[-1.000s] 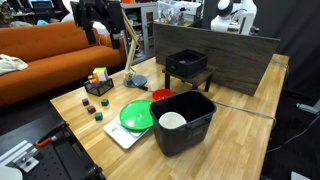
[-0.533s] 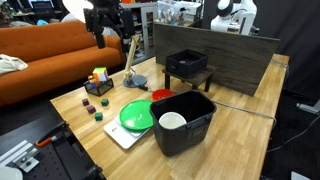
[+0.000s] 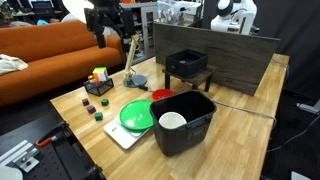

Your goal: Move the purple block from the basket to the table

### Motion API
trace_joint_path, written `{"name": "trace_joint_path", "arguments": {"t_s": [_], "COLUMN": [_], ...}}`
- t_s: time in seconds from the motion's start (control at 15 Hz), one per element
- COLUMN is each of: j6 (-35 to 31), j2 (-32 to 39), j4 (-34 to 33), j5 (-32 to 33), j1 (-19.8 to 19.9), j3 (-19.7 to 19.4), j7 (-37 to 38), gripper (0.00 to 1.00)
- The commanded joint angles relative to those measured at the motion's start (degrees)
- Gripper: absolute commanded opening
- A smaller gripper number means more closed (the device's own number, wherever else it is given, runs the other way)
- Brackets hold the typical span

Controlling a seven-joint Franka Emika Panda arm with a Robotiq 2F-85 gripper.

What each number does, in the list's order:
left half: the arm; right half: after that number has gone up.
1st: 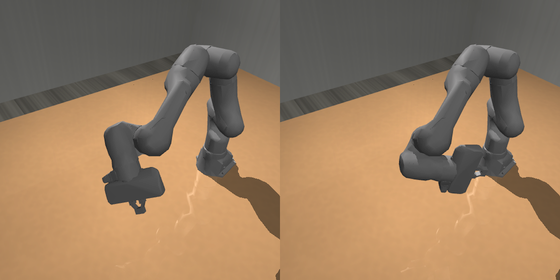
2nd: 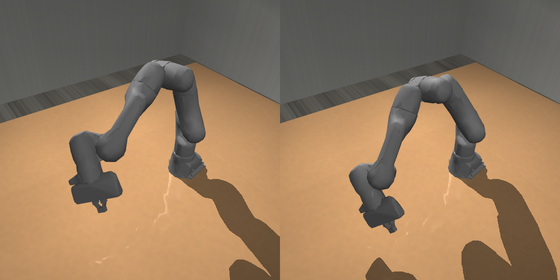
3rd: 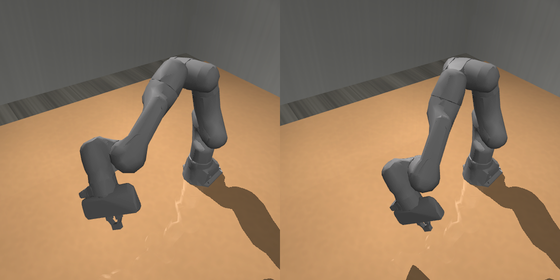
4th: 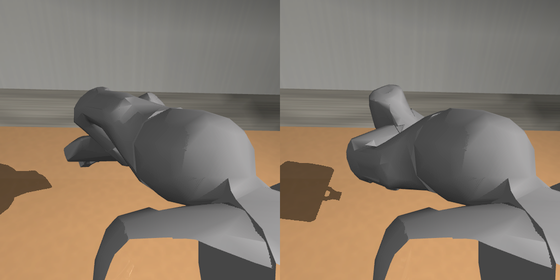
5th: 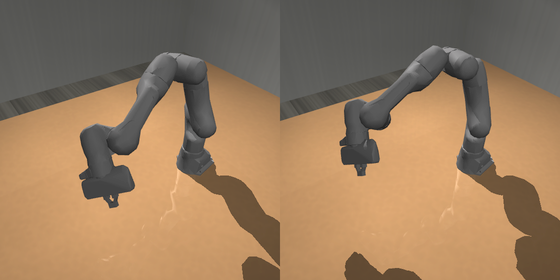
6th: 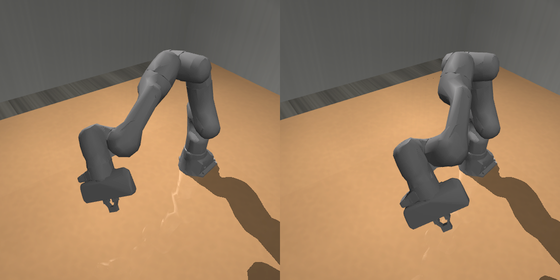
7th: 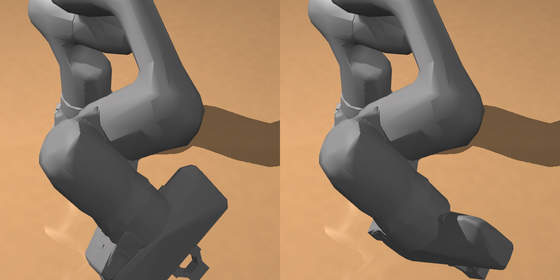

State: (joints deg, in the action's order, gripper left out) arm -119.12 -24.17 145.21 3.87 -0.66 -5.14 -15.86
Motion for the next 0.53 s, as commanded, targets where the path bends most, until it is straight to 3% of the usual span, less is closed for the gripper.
{"name": "trace_joint_path", "arguments": {"t_s": [0.0,0.47], "j6": [-1.2,-2.2], "j2": [1.2,6.3], "j4": [-1.3,-6.9], "j5": [0.3,-2.4], "j1": [1.2,1.7], "j3": [-0.7,-5.9], "j7": [0.2,-7.5], "gripper": [1.00,1.00]}}
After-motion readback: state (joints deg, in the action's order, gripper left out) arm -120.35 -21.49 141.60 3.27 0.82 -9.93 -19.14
